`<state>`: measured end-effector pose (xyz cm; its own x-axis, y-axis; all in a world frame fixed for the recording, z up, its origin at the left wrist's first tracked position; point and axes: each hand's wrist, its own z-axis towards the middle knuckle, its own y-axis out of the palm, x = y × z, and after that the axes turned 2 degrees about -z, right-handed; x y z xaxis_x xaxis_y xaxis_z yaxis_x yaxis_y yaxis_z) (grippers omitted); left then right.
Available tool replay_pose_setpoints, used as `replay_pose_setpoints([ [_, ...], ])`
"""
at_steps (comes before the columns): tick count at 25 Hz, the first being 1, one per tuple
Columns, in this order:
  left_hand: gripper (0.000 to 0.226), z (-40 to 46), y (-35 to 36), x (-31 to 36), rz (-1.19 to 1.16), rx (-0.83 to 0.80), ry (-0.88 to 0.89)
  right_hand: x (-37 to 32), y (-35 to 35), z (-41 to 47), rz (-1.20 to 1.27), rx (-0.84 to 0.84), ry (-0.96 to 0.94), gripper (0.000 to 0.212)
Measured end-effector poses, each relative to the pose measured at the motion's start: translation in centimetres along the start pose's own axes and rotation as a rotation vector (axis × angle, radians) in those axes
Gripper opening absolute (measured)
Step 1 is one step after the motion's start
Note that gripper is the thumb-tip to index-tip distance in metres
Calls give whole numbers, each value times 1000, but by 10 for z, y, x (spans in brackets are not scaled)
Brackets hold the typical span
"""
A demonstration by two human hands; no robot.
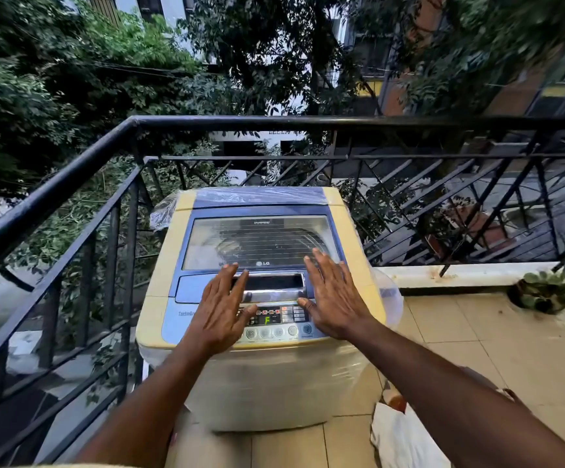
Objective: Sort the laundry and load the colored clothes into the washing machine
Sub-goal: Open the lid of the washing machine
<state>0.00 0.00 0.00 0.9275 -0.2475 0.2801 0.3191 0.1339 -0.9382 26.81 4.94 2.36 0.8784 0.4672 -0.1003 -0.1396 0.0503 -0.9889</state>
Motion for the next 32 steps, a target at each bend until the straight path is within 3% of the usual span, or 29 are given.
replay_pose_setpoints([
  [9,75,-2,9,-5,-5,-113,-1,-20,22,1,8,-177,-115,80],
  [15,70,10,5,-8,79,-205,-38,-36,22,19,-14,-242,-55,71],
  [21,73,38,-29,-6,149,-393,4,-36,-3,42,-104,-262,-104,64],
  [23,70,53,-55,-10,180,-361,49,-28,-26,56,-122,-211,-153,62],
  [26,59,82,-99,-9,180,-245,89,-16,-72,84,-115,-115,-208,43],
  [29,55,114,-141,-10,51,-87,110,-7,-116,112,-58,-14,-227,38],
  [32,48,144,-175,-19,-114,142,68,5,-155,142,14,204,-187,34],
])
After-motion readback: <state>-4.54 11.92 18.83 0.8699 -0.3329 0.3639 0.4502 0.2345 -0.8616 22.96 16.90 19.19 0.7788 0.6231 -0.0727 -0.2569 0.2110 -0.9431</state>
